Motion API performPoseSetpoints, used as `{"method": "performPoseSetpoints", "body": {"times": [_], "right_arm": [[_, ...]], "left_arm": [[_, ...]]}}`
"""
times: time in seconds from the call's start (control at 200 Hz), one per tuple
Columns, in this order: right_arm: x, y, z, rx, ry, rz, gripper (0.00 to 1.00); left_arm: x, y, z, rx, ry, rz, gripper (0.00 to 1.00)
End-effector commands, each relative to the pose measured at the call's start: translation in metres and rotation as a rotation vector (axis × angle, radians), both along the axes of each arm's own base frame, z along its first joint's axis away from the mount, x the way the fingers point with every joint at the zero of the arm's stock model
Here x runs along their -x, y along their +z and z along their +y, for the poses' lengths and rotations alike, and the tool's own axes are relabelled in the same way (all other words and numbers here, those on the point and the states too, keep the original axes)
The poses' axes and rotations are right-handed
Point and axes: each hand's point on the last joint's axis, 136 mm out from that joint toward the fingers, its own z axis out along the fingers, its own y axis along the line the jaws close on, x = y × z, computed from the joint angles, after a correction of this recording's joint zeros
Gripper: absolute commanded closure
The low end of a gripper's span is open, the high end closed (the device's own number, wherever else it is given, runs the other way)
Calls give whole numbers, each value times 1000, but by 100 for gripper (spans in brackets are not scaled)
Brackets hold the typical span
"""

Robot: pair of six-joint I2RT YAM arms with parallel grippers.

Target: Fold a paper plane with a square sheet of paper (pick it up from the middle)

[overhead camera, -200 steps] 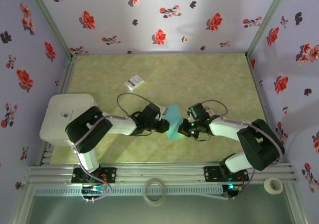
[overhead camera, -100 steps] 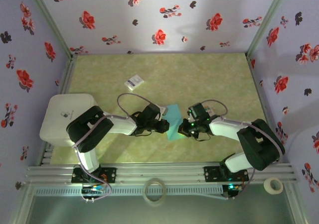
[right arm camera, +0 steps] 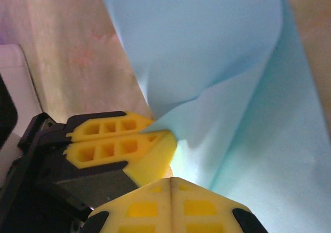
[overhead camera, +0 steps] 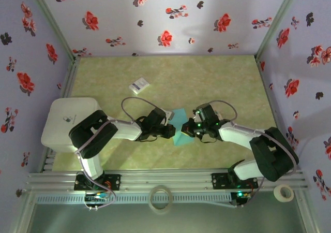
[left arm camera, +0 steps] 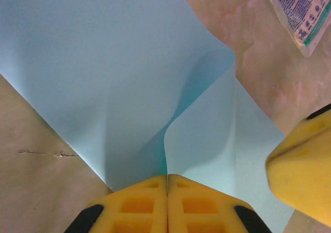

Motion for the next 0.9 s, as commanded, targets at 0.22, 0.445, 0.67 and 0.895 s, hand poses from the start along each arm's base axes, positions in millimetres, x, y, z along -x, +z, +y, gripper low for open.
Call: {"method": "performPoseSetpoints", "body": {"times": [0.22, 0.445, 0.67, 0.895], "right_arm": [[-9, 7, 28, -94, 36, 18, 97], [-2, -20, 18, -25, 23, 71, 98], [5, -42, 3, 16, -8, 103, 98], [5, -45, -2, 20, -25, 108, 97]], "left_arm": [[5, -19, 8, -39, 6, 46, 93], [4, -18, 8, -40, 4, 43, 93], [5, -22, 9, -49, 5, 50, 93], [5, -24, 11, -59, 5, 58, 93]]}}
